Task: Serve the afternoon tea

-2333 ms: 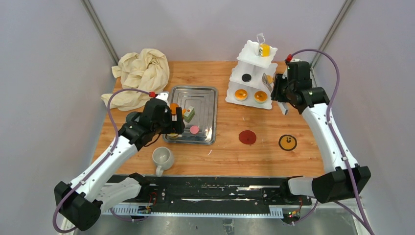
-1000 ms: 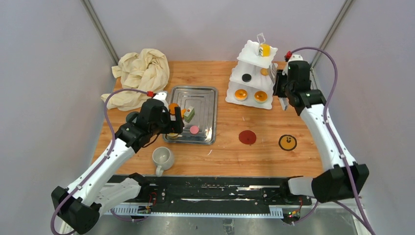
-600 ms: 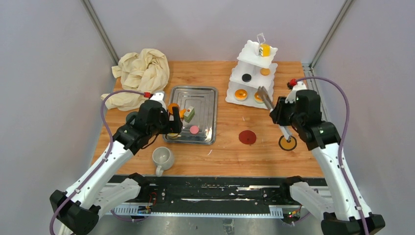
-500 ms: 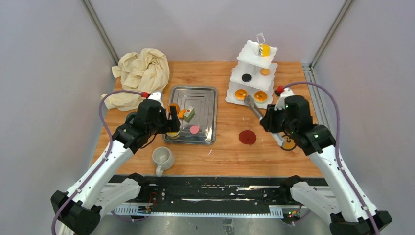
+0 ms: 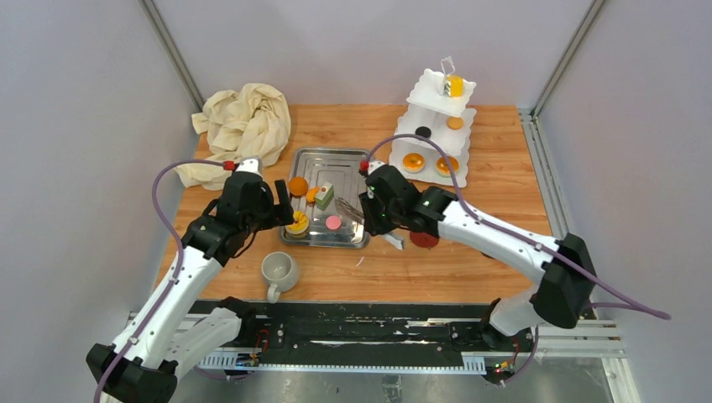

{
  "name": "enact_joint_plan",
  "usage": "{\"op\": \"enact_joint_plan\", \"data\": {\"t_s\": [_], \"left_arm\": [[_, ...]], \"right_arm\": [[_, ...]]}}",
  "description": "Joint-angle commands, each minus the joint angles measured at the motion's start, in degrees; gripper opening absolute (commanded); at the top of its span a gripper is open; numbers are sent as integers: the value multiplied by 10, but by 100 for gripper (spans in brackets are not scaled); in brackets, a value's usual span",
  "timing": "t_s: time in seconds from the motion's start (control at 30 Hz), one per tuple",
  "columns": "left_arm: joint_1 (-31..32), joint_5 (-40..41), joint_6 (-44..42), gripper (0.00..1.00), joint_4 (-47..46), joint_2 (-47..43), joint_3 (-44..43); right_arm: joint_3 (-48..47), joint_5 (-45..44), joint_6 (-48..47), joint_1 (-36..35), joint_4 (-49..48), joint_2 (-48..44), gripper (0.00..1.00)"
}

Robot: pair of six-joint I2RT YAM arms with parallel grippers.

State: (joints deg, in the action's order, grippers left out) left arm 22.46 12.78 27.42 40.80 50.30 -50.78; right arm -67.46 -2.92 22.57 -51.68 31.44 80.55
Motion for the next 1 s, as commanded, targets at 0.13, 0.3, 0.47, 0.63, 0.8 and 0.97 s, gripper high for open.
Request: {"op": "enact_joint_plan", "data": {"t_s": [0.13,0.3,0.47,0.63,0.8,0.97], "left_arm": [[-24,22,-18,98,33,-29,-30],[-26,13,-20,98,35,-35,-26],[-27,3,-23,98,36,-35,-23],[-28,-12,-25,98,27,-32,-15],[-27,-38,-18,98,4,-32,-1],[-27,-43,-14,98,-6,-34,6]], "right_arm": [[-119,16,19,-40,-105,130,17],[-180,14,24,-41,-110,205,14],[-174,-27,31,-33,-91,222,11],[-107,-46,40,-15,-88,171,11],[-74,-68,38,-10,-76,120,11],[-68,-76,31,-10,-67,104,15]]}}
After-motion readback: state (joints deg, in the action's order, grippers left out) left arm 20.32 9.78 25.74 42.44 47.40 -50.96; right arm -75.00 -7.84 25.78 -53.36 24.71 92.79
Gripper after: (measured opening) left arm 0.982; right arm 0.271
